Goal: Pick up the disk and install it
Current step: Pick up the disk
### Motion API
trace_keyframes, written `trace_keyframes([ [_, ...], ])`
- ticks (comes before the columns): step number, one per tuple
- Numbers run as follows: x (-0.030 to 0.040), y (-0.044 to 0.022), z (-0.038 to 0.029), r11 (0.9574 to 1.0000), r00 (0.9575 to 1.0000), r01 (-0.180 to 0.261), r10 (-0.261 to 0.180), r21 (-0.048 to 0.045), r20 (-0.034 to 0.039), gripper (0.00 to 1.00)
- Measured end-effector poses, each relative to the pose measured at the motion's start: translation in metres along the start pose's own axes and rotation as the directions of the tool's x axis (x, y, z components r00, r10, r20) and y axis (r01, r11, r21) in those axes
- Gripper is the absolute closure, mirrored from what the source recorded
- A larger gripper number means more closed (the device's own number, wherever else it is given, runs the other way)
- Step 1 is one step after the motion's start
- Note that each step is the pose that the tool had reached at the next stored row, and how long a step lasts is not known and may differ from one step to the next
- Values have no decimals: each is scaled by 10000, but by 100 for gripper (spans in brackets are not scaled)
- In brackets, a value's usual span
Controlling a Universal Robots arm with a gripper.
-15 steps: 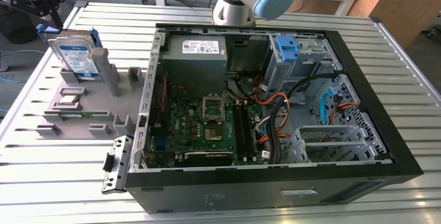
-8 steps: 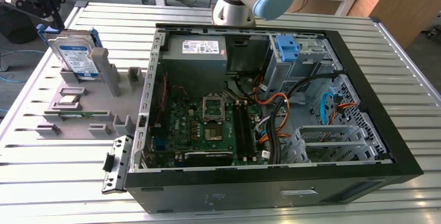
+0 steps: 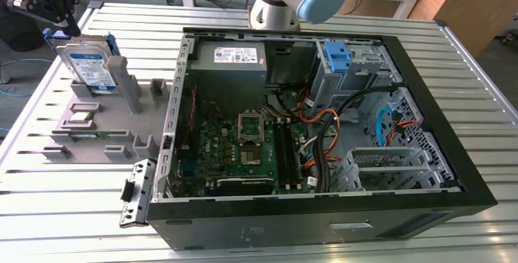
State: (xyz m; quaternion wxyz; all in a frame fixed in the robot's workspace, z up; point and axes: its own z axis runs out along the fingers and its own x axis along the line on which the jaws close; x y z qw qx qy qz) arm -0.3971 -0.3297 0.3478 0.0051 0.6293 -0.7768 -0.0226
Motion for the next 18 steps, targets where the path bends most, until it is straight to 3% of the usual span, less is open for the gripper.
trace_keyframes([
  [6,-31,7,13,9996,9996,285,-285,62,42,89],
  [8,-32,7,17,9989,9988,475,-476,40,137,89],
  [11,-32,6,21,9973,9967,732,-732,1,345,89],
  [18,-31,7,33,9971,9965,756,-755,-2,349,89],
])
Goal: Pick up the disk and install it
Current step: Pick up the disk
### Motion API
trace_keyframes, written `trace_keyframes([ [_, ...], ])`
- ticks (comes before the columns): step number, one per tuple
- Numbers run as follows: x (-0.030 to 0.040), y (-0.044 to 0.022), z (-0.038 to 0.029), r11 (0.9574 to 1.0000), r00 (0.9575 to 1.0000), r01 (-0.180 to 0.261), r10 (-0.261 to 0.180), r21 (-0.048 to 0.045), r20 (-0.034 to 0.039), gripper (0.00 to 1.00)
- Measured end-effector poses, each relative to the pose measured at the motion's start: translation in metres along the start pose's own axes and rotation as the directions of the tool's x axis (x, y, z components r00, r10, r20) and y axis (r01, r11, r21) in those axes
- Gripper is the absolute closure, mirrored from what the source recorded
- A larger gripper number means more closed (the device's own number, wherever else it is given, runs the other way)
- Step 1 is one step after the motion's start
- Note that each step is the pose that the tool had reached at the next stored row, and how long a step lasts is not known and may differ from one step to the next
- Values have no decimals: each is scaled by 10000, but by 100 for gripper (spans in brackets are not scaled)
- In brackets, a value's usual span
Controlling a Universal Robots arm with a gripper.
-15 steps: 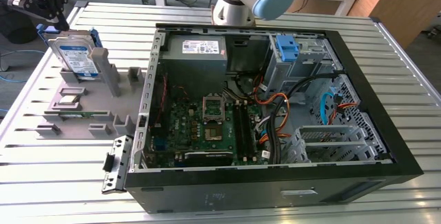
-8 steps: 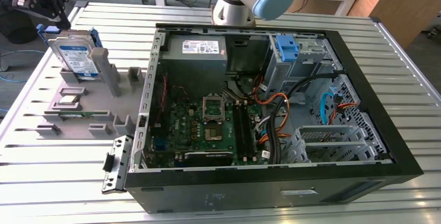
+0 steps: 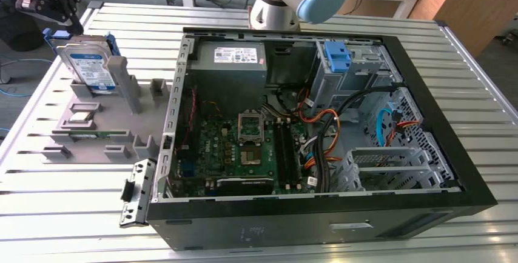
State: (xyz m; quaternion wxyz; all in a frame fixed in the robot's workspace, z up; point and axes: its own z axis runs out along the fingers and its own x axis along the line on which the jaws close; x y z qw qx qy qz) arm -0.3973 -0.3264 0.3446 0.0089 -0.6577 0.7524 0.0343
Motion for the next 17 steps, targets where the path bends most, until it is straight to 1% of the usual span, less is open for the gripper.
trace_keyframes([
  [17,0,0,7,10000,10000,-4,4,-51,-6,89],
])
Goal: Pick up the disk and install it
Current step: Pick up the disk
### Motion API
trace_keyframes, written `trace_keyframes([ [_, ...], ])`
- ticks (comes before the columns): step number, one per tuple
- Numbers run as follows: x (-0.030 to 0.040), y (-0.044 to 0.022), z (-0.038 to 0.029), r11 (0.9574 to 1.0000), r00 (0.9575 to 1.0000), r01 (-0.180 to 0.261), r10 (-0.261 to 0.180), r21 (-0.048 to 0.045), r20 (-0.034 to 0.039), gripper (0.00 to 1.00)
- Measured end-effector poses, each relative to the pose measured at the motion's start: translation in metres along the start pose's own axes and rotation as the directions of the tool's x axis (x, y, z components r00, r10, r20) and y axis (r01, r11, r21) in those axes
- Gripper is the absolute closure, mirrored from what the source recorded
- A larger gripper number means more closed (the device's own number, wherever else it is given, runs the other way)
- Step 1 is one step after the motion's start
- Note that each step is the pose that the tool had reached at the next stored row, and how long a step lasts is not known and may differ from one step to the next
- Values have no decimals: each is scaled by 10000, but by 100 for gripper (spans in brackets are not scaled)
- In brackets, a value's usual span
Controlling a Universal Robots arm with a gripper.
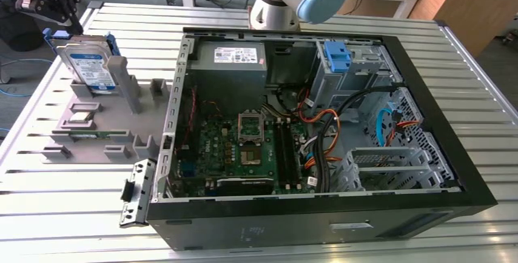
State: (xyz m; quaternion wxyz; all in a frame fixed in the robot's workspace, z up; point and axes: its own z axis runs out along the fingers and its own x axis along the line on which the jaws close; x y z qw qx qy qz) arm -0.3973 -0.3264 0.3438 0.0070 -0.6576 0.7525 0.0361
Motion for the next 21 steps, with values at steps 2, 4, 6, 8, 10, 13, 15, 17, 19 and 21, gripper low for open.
trace_keyframes([
  [2,0,0,0,10000,10000,0,0,0,0,89],
  [4,0,0,0,10000,10000,0,0,-1,0,89],
  [6,0,0,1,10000,10000,0,0,-1,-1,89],
  [8,0,-1,5,10000,10000,0,0,1,0,89],
  [10,0,0,6,10000,10000,0,0,-2,7,89],
  [13,1,-1,18,10000,9999,6,-6,-21,151,89],
  [15,1,-1,27,10000,9998,8,-7,-28,204,89],
  [17,2,-2,32,10000,9998,8,-8,-29,210,89],
  [19,2,-2,32,10000,9998,8,-8,-29,210,89],
  [21,2,-2,33,10000,9998,8,-7,-29,210,89],
])
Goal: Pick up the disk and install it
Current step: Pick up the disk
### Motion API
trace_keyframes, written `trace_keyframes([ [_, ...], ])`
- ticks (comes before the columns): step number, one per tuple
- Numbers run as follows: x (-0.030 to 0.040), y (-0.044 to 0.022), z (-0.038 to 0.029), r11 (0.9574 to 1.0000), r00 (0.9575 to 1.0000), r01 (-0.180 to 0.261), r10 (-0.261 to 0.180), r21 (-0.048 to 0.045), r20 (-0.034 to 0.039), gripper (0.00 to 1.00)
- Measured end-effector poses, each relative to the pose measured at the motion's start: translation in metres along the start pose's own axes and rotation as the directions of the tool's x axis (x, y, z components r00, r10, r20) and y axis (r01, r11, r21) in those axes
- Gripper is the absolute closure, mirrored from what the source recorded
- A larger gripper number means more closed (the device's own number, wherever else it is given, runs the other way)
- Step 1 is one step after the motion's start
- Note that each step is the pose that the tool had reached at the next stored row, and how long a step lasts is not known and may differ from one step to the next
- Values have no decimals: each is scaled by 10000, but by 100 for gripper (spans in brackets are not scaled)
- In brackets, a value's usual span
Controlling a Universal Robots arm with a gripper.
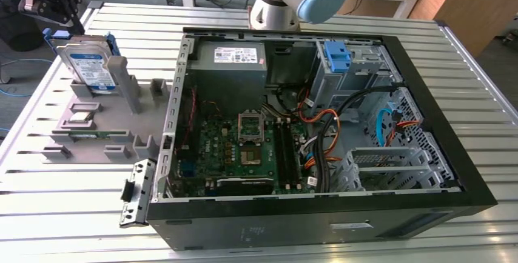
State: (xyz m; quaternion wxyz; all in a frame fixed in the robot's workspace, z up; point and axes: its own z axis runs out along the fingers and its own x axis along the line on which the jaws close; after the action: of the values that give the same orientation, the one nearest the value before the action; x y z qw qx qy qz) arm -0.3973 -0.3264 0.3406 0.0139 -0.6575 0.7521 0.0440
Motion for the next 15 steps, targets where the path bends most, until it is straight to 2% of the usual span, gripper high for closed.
trace_keyframes([
  [12,0,0,2,10000,10000,0,0,0,0,89],
  [15,3,17,3,10000,10000,2,-2,20,3,89],
])
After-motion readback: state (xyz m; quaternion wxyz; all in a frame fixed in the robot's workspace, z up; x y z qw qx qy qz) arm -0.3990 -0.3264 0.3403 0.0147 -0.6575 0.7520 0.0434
